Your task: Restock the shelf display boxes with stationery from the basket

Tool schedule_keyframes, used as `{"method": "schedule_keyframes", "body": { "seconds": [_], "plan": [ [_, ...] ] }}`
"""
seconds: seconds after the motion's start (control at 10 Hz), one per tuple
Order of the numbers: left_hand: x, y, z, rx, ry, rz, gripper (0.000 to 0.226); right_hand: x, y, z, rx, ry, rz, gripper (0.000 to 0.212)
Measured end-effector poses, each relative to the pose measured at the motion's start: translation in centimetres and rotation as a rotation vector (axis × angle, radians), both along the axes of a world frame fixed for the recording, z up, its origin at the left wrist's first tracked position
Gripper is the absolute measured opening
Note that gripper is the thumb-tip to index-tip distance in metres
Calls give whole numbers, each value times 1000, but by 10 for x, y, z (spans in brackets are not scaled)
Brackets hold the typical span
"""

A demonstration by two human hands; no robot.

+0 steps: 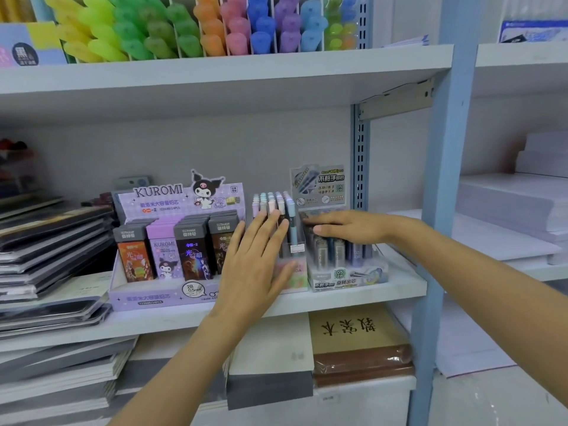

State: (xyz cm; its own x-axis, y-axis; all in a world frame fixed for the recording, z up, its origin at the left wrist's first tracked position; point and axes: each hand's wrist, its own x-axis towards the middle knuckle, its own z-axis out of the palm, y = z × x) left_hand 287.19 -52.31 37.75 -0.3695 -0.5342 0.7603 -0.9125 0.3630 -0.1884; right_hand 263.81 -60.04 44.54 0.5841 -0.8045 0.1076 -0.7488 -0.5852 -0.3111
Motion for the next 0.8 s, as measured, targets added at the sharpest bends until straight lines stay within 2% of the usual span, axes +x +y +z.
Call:
{"method": "schedule_keyframes", "body": {
  "seconds": [0.1,0.3,0.4,0.7,0.8],
  "plan": [
    [2,-4,0,-34,-3,13,68,-2,-7,10,-28,-45,2,61],
    [2,-7,-2,-42,-16,31,68,-2,-19,5,98,49,-40,59],
    [3,-7,-2,-44,-12,25,67,-10,-17,9,73,-7,-20,50],
    [-6,-5,2,33,-3,64,68,-14,-11,-9,80,-61,-161,58],
    [-5,3,5,56,-4,56,70,-14,4,-2,76,-197,-118,58]
  ]
}}
